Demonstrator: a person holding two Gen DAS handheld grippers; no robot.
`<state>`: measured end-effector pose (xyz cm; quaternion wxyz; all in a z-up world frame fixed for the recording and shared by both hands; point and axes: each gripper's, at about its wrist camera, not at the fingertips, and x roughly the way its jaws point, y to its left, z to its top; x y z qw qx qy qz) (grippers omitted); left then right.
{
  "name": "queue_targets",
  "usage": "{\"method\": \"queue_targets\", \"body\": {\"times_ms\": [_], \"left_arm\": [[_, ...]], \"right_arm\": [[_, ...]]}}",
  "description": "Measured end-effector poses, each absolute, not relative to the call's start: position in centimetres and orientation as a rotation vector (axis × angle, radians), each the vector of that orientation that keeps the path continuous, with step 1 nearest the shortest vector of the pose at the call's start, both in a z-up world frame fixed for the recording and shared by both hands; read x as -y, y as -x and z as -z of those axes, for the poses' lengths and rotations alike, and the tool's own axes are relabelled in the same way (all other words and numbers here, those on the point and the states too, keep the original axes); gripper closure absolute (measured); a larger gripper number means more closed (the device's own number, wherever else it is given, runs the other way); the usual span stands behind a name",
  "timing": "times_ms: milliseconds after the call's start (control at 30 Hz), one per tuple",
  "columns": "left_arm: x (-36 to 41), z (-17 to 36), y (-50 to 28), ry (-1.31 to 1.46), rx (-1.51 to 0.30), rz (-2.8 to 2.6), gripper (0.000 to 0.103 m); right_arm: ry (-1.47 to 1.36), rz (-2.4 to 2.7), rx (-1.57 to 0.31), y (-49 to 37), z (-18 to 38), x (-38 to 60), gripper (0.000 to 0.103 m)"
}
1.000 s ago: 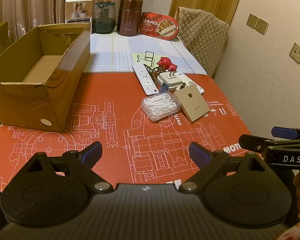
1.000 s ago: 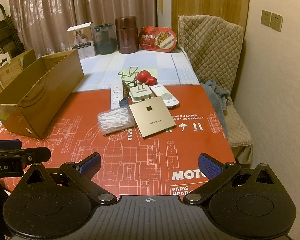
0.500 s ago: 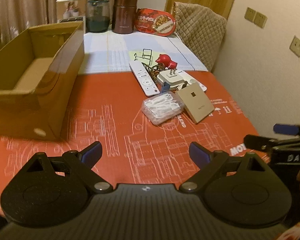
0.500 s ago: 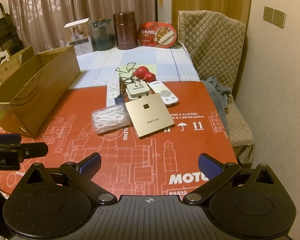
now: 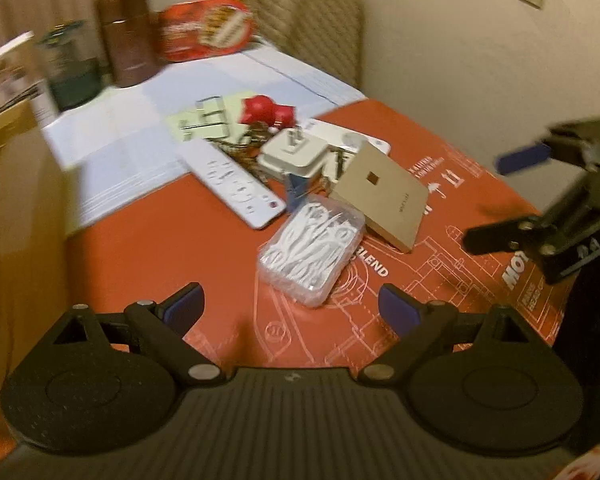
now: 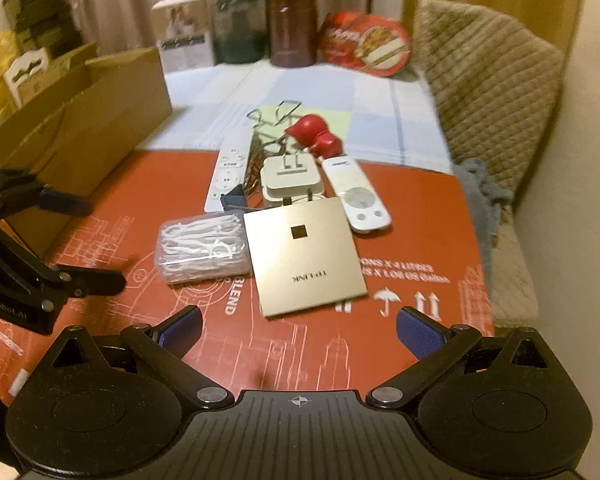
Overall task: Organize rigid objects
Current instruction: 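Move the left tool to the clear floss-pick box while the right tool reaches the gold TP-LINK box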
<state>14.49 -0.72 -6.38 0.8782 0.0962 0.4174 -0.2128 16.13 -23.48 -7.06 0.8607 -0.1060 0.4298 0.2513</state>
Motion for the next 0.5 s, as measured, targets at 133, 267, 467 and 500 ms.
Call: {"method": "queue_targets", "body": {"times_ms": [133,267,467,500], "left_arm": [[1.4,7.9,-16.4,-0.259,-0.891,0.484,0.011],[1.7,8.8,-17.6,-0.277,-0.895,0.502,0.011],[2.2,9.3,-18.5,-0.310,-0.887,0.532,0.011],[2.3,9.5,-18.7,-0.316,-0.887,0.541,0.012]], "right_arm": [[0.253,-0.587,-0.934,-19.3,9.0,22.8,0.002],[0.318,-0.632,-0.958,-21.5,10.8,21.9,0.002],[0.353,-0.654,-0.975,-23.6,12.6,21.1,0.006],[0.354,-0.659,-0.978,-23.9,12.8,21.0,0.013]]}}
